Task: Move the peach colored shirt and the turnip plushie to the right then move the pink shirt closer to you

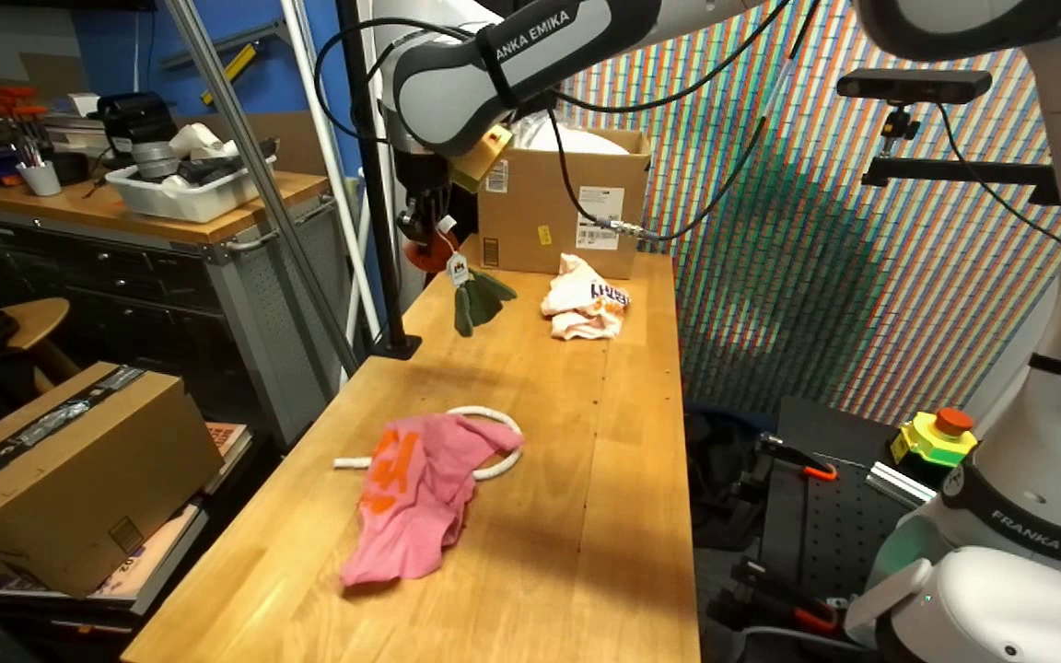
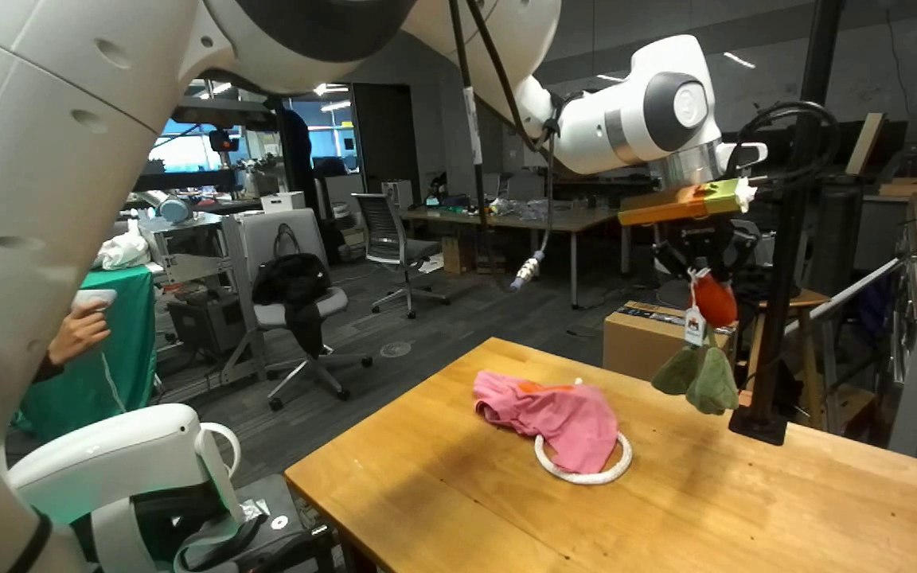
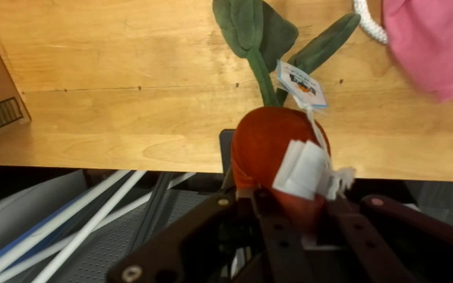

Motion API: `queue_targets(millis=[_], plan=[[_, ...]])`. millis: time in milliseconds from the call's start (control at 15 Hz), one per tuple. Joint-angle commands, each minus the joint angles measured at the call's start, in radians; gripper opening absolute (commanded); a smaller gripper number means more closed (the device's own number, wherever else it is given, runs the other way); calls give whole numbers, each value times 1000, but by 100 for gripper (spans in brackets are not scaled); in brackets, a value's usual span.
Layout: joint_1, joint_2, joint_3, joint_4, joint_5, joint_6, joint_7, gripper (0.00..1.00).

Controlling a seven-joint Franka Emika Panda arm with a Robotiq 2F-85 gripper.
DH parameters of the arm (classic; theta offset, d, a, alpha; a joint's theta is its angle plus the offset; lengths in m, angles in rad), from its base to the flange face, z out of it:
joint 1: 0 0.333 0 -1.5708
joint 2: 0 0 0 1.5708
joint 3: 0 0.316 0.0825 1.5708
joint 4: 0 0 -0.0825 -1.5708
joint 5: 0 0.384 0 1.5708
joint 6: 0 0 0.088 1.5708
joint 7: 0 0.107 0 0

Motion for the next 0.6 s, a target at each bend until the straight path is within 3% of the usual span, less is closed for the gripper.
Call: queue_targets(millis=[0, 533], plan=[[-21, 148, -38, 221, -9, -6, 94, 6], [-82, 420, -114, 571, 19, -38, 274, 6]])
